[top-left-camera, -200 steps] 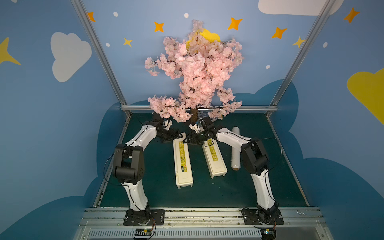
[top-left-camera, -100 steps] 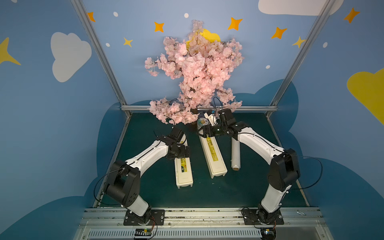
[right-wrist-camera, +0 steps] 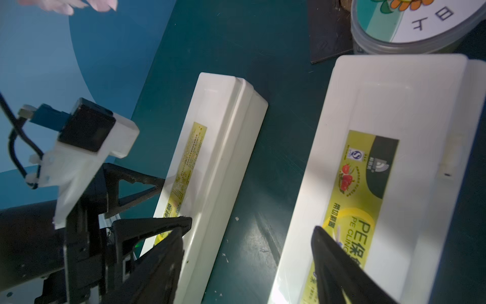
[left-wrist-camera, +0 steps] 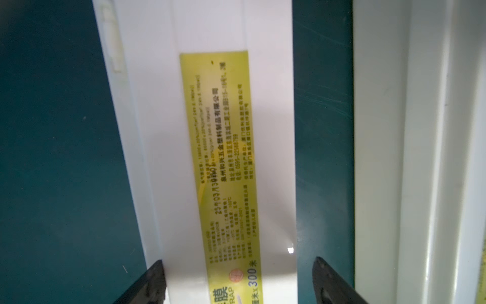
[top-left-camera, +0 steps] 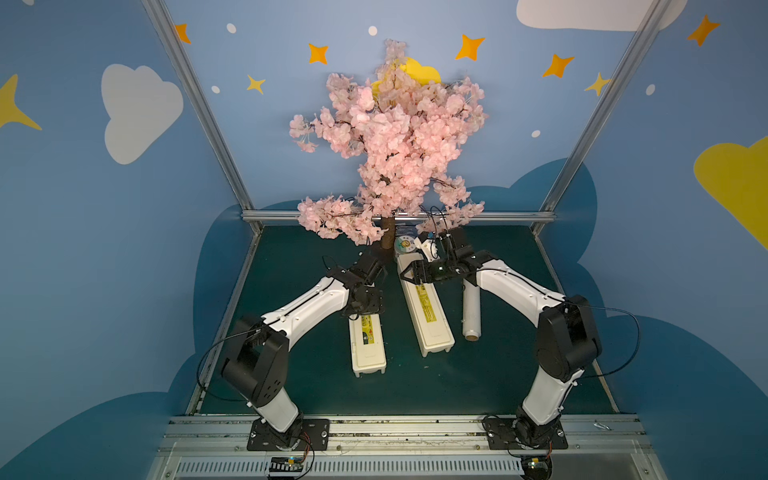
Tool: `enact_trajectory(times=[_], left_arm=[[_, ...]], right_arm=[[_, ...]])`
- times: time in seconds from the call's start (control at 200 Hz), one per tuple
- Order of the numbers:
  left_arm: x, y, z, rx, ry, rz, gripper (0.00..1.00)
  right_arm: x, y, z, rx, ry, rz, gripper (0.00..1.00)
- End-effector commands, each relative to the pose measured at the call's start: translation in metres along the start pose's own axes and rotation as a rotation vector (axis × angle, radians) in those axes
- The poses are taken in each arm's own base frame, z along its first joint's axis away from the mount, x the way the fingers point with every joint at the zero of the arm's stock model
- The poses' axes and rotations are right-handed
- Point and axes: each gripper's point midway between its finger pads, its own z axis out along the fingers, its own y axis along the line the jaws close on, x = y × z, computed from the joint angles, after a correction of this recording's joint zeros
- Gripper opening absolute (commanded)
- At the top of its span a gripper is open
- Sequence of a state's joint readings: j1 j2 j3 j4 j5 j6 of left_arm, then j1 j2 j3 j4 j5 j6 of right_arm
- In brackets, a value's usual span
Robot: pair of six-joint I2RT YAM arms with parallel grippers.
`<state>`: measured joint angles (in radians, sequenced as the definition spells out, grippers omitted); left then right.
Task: Put plastic wrap rolls into dispensers
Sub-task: Open the lid of the plastic wrap cutting box.
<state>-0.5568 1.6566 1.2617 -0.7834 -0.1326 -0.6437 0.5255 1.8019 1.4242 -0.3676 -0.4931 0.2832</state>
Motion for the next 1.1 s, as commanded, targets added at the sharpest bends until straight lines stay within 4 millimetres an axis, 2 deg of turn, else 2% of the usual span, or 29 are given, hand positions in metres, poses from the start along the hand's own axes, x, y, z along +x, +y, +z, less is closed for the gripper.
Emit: enact_trajectory(times=[0.0,0.11,0.275,0.431,0.696,0.926,1.021,1.091], left_arm=[[0.006,0.007,-0.002,-0.059,0.029,-0.004,0.86],[0.01,0.01,0.005,-0.085,0.055,-0.014,0.85],[0.013,0.005,0.014,-0.088,0.086,-0.003,0.84],[0.014,0.004,0.017,-0.116,0.112,0.022,0.74],[0.007,0.001,0.007,-0.083,0.066,0.044,0.62],[0.002,-0.022,-0.006,0.122,0.006,0.115,0.57],[0.001,-0.026,-0.011,0.217,-0.016,0.125,0.56],[0.0,-0.027,-0.016,0.256,-0.036,0.134,0.56]], right_arm=[[-0.003,0.006,0.0,-0.026,-0.004,0.001,0.76],[-0.003,0.005,0.0,-0.029,-0.005,0.002,0.75],[-0.002,0.002,0.0,-0.043,-0.004,0.018,0.74],[-0.001,0.0,-0.002,-0.052,-0.005,0.032,0.71],[0.009,0.001,0.001,-0.1,0.008,0.057,0.66],[0.026,0.009,0.011,-0.186,0.059,0.076,0.62],[0.03,0.012,0.017,-0.196,0.083,0.081,0.56],[0.031,0.016,0.021,-0.195,0.102,0.071,0.47]])
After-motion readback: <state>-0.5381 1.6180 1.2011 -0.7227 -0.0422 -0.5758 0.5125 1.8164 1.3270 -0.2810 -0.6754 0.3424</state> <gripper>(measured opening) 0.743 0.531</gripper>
